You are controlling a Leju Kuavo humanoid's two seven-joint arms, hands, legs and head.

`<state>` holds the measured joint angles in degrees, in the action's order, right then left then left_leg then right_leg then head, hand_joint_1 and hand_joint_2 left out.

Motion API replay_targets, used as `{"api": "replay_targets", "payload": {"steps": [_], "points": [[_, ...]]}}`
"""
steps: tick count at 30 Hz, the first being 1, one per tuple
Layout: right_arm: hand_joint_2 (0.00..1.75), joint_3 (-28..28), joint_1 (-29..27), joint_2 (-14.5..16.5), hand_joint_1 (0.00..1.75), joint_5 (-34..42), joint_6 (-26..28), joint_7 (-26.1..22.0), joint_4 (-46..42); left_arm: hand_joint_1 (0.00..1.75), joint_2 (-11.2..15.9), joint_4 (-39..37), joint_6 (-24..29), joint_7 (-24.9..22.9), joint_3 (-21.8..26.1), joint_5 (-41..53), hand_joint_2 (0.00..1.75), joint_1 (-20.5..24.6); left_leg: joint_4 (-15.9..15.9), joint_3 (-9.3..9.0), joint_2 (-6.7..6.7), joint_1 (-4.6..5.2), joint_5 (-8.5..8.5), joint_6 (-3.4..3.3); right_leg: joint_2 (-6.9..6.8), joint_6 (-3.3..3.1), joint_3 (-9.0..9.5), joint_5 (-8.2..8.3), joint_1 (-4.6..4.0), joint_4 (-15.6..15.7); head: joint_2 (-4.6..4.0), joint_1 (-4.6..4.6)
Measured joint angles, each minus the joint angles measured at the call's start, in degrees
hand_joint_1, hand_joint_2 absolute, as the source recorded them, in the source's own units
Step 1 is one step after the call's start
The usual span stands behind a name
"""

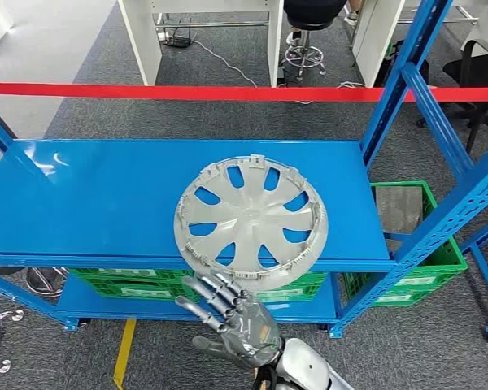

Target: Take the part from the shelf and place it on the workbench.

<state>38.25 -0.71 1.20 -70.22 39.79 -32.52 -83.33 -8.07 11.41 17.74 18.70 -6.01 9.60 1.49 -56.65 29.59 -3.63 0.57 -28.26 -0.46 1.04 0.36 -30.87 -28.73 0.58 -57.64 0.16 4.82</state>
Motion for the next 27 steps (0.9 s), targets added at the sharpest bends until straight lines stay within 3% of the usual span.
{"api": "replay_targets", "payload": {"steps": [6, 11, 16, 27], "points": [[1.75, -4.61, -2.64, 2.03, 0.00, -7.50, 0.06, 0.53, 2.05, 0.00, 0.00, -0.02, -0.04, 0.01, 0.00, 0.73, 0.00, -0.06, 0.01, 0.02, 0.01, 0.00, 0.00, 0.00, 0.02, 0.00, 0.00, 0.00, 0.00, 0.00, -0.01, 0.02], [1.75, -5.97, -4.58, 2.80, 0.00, -11.34, 0.08, 5.26, 3.40, 0.00, 0.00, -0.02, -0.22, -0.10, -0.01, 1.37, 0.00, -0.06, 0.01, 0.03, 0.02, 0.01, -0.01, 0.00, 0.04, 0.00, 0.00, 0.00, 0.01, 0.00, -0.01, 0.03], [1.75, -5.26, -3.95, 2.67, 0.00, -10.76, 0.08, 9.51, 6.52, 0.00, 0.08, -0.02, -1.22, -0.10, -0.01, 2.19, 0.00, -0.05, 0.00, 0.02, 0.02, 0.01, 0.00, 0.00, 0.03, 0.01, 0.00, 0.01, 0.01, 0.01, -0.01, 0.03], [1.75, -2.75, -2.12, 2.21, 0.00, -6.85, 0.10, 12.51, 14.11, 0.00, 0.17, -0.02, -2.02, -0.23, -0.01, 3.51, 0.00, 0.05, 0.00, 0.03, 0.03, 0.00, 0.00, 0.00, 0.04, 0.04, 0.00, 0.02, 0.01, 0.00, -0.01, 0.03]]}}
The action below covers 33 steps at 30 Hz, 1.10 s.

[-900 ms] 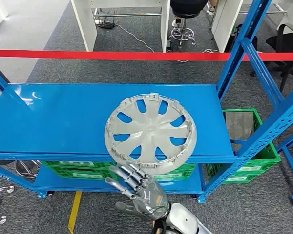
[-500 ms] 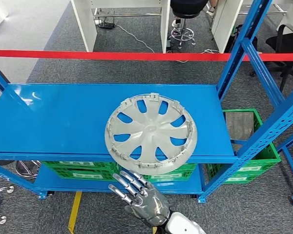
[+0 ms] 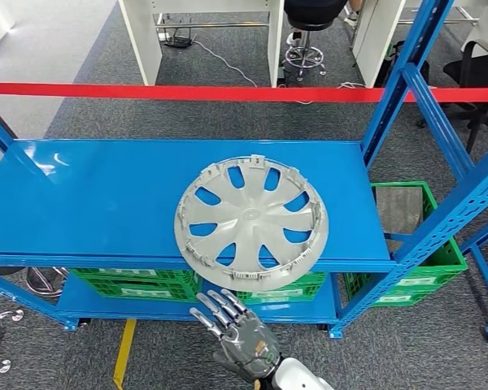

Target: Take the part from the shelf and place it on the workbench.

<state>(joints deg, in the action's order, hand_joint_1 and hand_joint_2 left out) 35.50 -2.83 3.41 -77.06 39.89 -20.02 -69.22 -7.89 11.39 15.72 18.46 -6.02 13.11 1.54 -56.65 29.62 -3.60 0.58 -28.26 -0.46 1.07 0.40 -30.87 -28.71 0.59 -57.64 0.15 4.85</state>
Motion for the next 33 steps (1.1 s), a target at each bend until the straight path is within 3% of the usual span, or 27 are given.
{"api": "replay_targets", "payload": {"steps": [23, 28, 33], "points": [[1.75, 0.41, 2.42, 0.02, 0.00, -0.44, 0.07, 0.72, -0.94, 0.00, -0.26, 0.00, 0.22, -0.21, 0.01, 0.76, 0.00, 0.00, 0.00, 0.00, 0.00, 0.00, 0.00, 0.00, 0.00, 0.00, 0.01, 0.00, 0.00, 0.00, 0.00, 0.00], [1.75, 1.90, 3.15, 0.00, 0.00, 0.84, 0.07, 4.68, -1.02, 0.00, -0.29, 0.00, 0.19, -0.21, 0.01, 1.13, 0.00, 0.01, -0.01, 0.00, 0.01, 0.00, 0.00, 0.00, 0.01, 0.00, 0.01, 0.00, 0.00, 0.00, 0.00, -0.01], [1.75, 3.21, 3.77, 0.00, 0.00, 0.92, 0.07, 5.40, -0.92, 0.00, -0.37, 0.00, 0.17, -0.21, 0.01, 1.24, 0.00, 0.01, -0.01, 0.00, 0.01, 0.00, 0.00, 0.00, 0.00, 0.00, 0.01, 0.00, 0.00, 0.00, 0.00, -0.01]]}}
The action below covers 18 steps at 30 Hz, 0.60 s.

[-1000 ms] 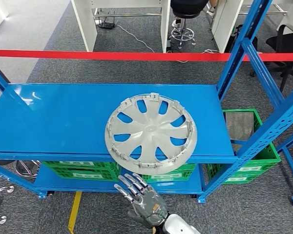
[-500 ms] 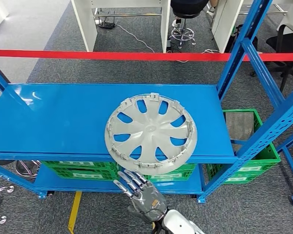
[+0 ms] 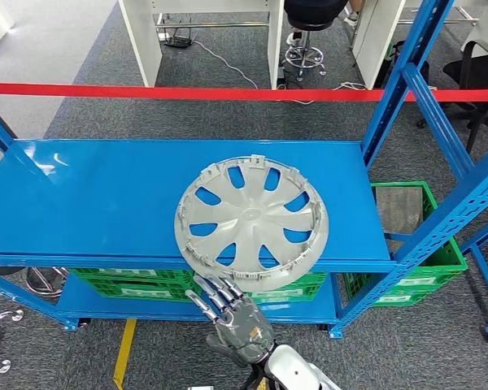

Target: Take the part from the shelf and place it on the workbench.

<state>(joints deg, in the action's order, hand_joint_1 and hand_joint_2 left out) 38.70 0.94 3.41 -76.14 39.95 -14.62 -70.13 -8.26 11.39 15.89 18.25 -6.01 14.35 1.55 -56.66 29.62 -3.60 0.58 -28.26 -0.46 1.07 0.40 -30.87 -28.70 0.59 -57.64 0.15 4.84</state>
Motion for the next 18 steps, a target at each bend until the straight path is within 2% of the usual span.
{"api": "replay_targets", "payload": {"steps": [18], "points": [[1.75, -0.42, 2.21, 1.46, 0.00, -3.02, 0.00, -1.32, 4.40, 0.00, -0.18, 0.00, -0.26, -0.33, 0.00, 1.10, 0.00, 0.03, 0.00, 0.00, 0.00, 0.00, 0.01, 0.00, 0.00, 0.00, 0.00, 0.00, 0.00, 0.00, 0.00, 0.00]]}}
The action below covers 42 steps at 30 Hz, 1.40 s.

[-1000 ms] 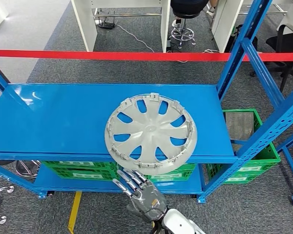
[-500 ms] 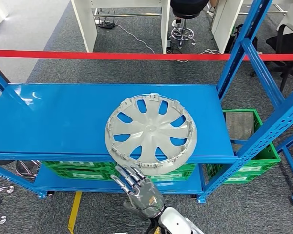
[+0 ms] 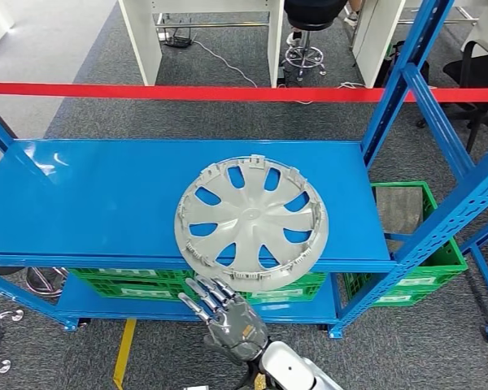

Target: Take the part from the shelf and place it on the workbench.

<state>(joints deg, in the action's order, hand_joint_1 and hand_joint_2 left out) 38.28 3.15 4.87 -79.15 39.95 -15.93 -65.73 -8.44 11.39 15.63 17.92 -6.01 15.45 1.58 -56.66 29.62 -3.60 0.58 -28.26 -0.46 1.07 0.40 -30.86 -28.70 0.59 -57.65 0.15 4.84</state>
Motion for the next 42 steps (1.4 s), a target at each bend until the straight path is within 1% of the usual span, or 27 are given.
{"api": "replay_targets", "payload": {"steps": [17, 34, 42], "points": [[1.75, -0.25, 0.76, 0.21, 0.00, -0.81, 0.00, 0.37, 1.51, 0.00, -0.02, 0.00, -0.05, -0.08, 0.00, 0.28, 0.00, 0.02, 0.00, 0.00, 0.00, 0.00, 0.00, 0.00, 0.00, 0.00, 0.00, 0.00, 0.00, 0.00, 0.00, 0.00], [1.75, -1.94, 5.26, 1.57, 0.00, -2.40, 0.00, 4.16, 6.33, 0.00, -0.11, 0.00, -0.83, -0.71, -0.04, 1.78, 0.00, 0.21, -0.01, 0.00, 0.00, 0.00, 0.00, 0.00, 0.00, 0.00, 0.00, 0.00, 0.00, 0.00, 0.00, 0.00], [1.75, -3.39, 5.68, 1.57, 0.00, -3.11, 0.00, 5.54, 7.32, 0.00, -0.11, 0.00, -0.79, -1.01, -0.04, 1.92, 0.00, 0.24, -0.01, 0.00, 0.00, 0.00, 0.00, 0.00, 0.01, 0.00, -0.01, 0.00, 0.00, 0.00, 0.00, 0.00]]}}
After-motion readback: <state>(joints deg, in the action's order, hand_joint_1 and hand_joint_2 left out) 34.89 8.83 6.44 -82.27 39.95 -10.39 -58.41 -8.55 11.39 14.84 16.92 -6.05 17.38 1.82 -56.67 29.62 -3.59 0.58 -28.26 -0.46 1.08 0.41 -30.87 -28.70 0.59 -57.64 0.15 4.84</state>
